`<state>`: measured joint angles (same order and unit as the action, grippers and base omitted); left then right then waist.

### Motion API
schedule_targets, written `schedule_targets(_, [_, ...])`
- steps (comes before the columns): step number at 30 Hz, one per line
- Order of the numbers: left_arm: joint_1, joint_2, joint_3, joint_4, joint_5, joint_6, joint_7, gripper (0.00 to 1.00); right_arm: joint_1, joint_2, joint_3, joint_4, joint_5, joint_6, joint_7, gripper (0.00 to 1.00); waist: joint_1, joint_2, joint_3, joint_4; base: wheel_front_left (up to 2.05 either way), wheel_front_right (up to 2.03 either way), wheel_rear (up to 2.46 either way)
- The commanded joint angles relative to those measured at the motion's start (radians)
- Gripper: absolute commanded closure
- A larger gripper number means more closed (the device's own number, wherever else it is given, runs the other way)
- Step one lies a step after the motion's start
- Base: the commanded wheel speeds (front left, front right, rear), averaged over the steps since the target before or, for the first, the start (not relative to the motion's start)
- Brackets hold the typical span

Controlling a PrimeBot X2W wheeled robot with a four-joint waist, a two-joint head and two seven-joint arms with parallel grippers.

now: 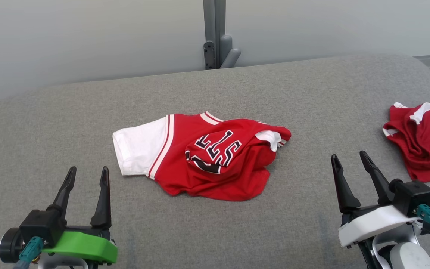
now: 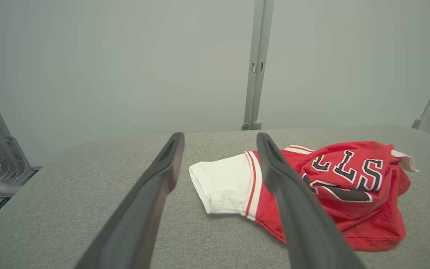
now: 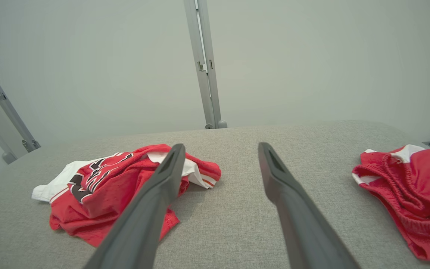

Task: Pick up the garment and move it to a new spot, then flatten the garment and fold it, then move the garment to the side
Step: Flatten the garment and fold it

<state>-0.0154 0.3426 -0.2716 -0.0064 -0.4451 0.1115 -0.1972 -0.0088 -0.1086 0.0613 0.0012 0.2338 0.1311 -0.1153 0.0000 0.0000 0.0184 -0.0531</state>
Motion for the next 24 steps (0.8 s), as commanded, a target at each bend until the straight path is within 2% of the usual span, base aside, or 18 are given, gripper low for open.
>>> schedule_targets(1, [0.013, 0.008, -0.001, -0.005, -0.004, 0.007, 0.003, 0.00, 0.010, 0.001, -0.002, -0.005, -0.005, -0.001, 0.005, 0.00, 0.0000, 0.0000, 0.001, 0.001, 0.00, 0.00, 0.00])
schedule_targets(24, [-0.034, 0.009, -0.015, 0.002, 0.001, 0.010, -0.007, 0.00, -0.009, -0.010, 0.008, 0.013, 0.002, -0.001, 0.014, 0.00, 0.0000, 0.0000, 0.031, 0.033, 0.00, 0.00, 0.00])
